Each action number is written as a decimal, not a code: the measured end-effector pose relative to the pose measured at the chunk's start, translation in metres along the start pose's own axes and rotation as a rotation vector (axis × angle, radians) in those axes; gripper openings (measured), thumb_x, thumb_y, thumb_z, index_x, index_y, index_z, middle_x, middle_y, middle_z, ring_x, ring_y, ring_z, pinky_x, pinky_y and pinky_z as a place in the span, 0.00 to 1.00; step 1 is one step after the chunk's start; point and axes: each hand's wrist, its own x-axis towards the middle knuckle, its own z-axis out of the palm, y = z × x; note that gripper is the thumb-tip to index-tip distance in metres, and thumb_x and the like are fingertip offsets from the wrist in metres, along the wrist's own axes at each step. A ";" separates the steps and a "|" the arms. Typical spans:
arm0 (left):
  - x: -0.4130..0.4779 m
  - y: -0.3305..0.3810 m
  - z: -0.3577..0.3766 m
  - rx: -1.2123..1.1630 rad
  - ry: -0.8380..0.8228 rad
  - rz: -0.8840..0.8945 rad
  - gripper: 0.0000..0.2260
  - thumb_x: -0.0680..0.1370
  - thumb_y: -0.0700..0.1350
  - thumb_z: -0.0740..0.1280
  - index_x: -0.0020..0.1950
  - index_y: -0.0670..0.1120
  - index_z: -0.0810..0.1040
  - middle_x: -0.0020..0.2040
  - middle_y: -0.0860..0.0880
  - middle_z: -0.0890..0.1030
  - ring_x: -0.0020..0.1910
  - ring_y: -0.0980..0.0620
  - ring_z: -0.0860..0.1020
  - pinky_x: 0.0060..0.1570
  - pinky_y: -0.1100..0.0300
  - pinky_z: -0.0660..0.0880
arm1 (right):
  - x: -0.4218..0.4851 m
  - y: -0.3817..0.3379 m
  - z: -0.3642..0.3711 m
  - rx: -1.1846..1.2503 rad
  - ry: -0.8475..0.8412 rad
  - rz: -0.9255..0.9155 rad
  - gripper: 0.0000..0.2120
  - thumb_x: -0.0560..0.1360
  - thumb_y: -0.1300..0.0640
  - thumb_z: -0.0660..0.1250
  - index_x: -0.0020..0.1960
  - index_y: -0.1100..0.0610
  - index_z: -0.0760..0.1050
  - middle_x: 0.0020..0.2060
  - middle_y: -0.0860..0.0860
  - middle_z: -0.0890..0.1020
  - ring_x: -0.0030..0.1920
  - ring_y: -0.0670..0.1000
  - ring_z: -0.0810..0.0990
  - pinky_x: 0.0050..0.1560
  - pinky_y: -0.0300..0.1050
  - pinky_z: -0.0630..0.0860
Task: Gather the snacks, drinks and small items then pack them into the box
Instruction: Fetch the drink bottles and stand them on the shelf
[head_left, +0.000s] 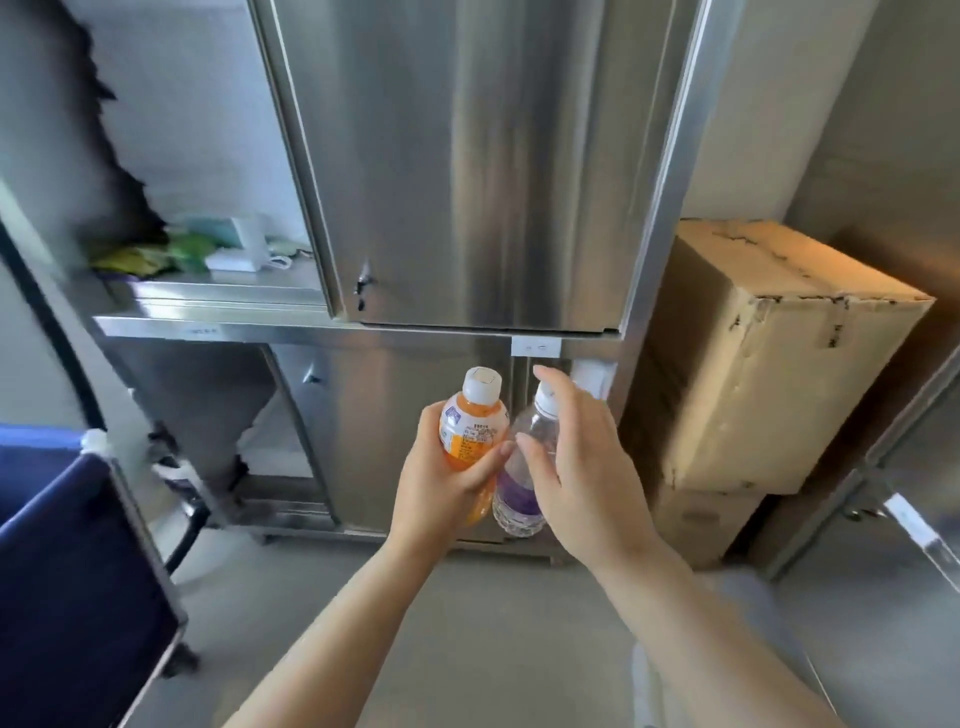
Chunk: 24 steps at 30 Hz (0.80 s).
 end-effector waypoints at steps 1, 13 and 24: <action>0.004 -0.006 -0.021 0.008 0.040 -0.004 0.25 0.62 0.67 0.71 0.54 0.64 0.68 0.48 0.65 0.80 0.45 0.63 0.80 0.41 0.72 0.73 | 0.008 -0.012 0.016 0.018 -0.026 -0.028 0.25 0.76 0.57 0.68 0.71 0.55 0.65 0.60 0.50 0.75 0.61 0.51 0.73 0.54 0.41 0.74; 0.048 -0.070 -0.179 0.085 0.397 -0.140 0.25 0.61 0.69 0.72 0.53 0.65 0.69 0.47 0.63 0.80 0.44 0.63 0.80 0.41 0.66 0.75 | 0.096 -0.097 0.178 0.272 -0.264 -0.237 0.26 0.76 0.56 0.67 0.71 0.51 0.64 0.61 0.47 0.75 0.61 0.48 0.71 0.53 0.38 0.70; 0.198 -0.129 -0.256 0.184 0.502 -0.159 0.23 0.61 0.67 0.72 0.52 0.70 0.67 0.48 0.65 0.79 0.44 0.64 0.80 0.38 0.70 0.75 | 0.245 -0.103 0.316 0.355 -0.288 -0.367 0.27 0.76 0.56 0.67 0.72 0.53 0.62 0.58 0.50 0.76 0.59 0.50 0.73 0.55 0.42 0.73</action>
